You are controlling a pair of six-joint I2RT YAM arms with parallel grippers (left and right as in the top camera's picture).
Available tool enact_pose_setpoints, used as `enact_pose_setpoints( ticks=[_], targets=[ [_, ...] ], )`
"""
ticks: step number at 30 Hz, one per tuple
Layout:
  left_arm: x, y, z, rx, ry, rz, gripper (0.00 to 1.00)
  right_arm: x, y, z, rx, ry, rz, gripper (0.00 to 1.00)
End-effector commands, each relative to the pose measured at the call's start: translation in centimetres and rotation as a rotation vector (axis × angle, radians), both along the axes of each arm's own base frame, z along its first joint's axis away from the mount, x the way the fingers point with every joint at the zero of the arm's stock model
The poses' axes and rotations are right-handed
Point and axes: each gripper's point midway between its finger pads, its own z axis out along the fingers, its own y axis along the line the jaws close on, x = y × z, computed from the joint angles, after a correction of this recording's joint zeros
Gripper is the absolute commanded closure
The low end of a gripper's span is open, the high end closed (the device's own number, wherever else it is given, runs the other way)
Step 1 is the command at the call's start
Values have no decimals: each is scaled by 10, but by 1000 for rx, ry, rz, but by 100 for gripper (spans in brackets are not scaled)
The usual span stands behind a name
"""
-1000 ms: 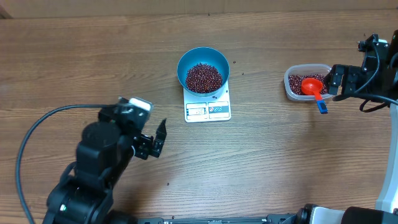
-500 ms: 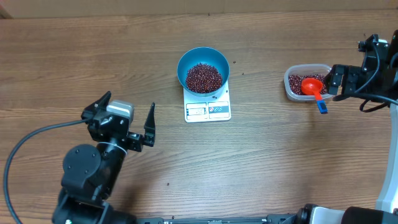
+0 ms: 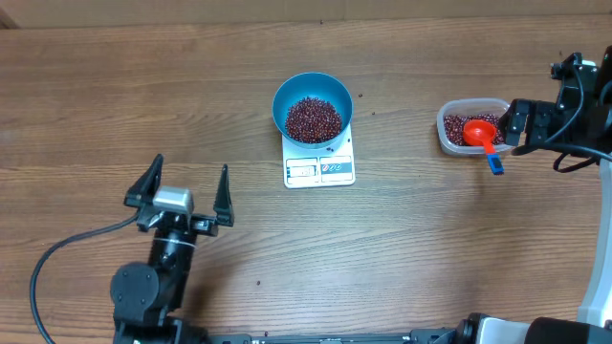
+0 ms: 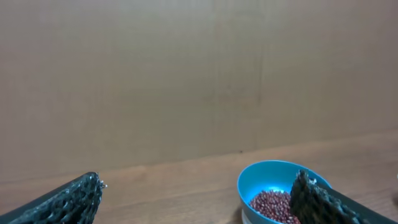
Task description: Scoop item into bowl and weigh 150g on scale
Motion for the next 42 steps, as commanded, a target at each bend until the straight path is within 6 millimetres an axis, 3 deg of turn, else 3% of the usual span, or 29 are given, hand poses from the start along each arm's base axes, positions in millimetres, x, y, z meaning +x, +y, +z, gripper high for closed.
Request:
enact_pose_setpoints(
  ticks=[1, 10, 16, 21, 28, 42],
  targets=[
    [-2, 9, -3, -44, -24, 23, 1, 3, -2, 9, -14, -27, 5, 0],
    [-10, 36, 4, -63, -69, 125, 1, 3, -2, 9, -14, -27, 5, 0],
    [-14, 48, -2, -64, -48, 172, 1, 3, -2, 9, -14, -27, 5, 0],
    [-16, 52, -2, -64, -55, 190, 1, 3, -2, 9, -14, -27, 5, 0],
    [-13, 54, -19, -78, -45, 194, 1, 3, -2, 9, -14, -27, 5, 0],
    [-23, 59, -36, -101, -199, 217, 1, 3, -2, 9, -14, -27, 5, 0]
  ],
)
